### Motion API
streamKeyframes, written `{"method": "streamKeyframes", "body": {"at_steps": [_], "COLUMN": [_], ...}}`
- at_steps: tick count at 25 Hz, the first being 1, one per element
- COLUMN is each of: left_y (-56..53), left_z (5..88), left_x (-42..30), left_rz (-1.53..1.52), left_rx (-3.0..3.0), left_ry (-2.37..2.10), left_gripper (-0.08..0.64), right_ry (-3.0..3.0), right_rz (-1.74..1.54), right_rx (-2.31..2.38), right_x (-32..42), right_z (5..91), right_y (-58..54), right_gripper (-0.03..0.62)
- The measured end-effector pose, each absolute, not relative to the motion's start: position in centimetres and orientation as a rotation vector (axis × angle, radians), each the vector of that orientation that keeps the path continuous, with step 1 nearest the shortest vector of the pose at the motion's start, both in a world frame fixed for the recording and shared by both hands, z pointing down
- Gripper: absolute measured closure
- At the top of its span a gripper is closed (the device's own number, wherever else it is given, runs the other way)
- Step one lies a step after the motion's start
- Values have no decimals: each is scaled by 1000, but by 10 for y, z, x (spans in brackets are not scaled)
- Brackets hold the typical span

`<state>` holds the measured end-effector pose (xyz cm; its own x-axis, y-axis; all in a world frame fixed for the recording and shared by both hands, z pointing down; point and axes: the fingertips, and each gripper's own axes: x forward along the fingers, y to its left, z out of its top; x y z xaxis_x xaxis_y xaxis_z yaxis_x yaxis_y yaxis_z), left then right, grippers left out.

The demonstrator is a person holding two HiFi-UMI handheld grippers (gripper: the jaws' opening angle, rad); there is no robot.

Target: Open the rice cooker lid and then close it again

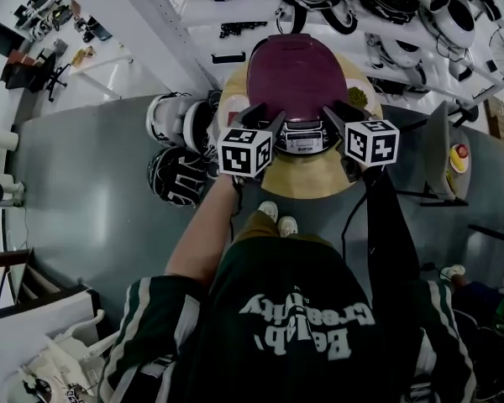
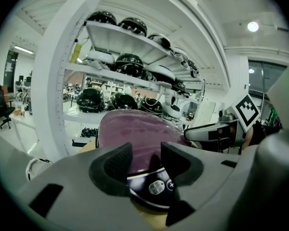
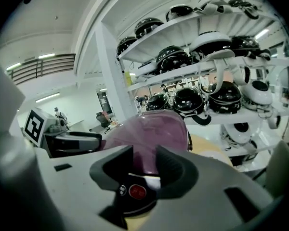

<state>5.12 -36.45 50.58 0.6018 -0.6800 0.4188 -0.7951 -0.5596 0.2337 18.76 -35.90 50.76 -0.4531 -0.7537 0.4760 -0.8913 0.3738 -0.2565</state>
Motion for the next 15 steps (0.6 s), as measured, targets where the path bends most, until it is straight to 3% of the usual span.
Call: {"method": "streamKeyframes", "body": {"at_steps": [15], "left_y": [-363], "left_z": [509], "left_x": [55], "left_rz": [422], "left_rx": [2427], "left_ry": [-1184], "left_gripper": [353], "right_ry": [-2204], "right_rz": [591], "right_rx": [1389], "right_x": [181], "right_z": [514], "right_y": [-359], "right_gripper": [430]}}
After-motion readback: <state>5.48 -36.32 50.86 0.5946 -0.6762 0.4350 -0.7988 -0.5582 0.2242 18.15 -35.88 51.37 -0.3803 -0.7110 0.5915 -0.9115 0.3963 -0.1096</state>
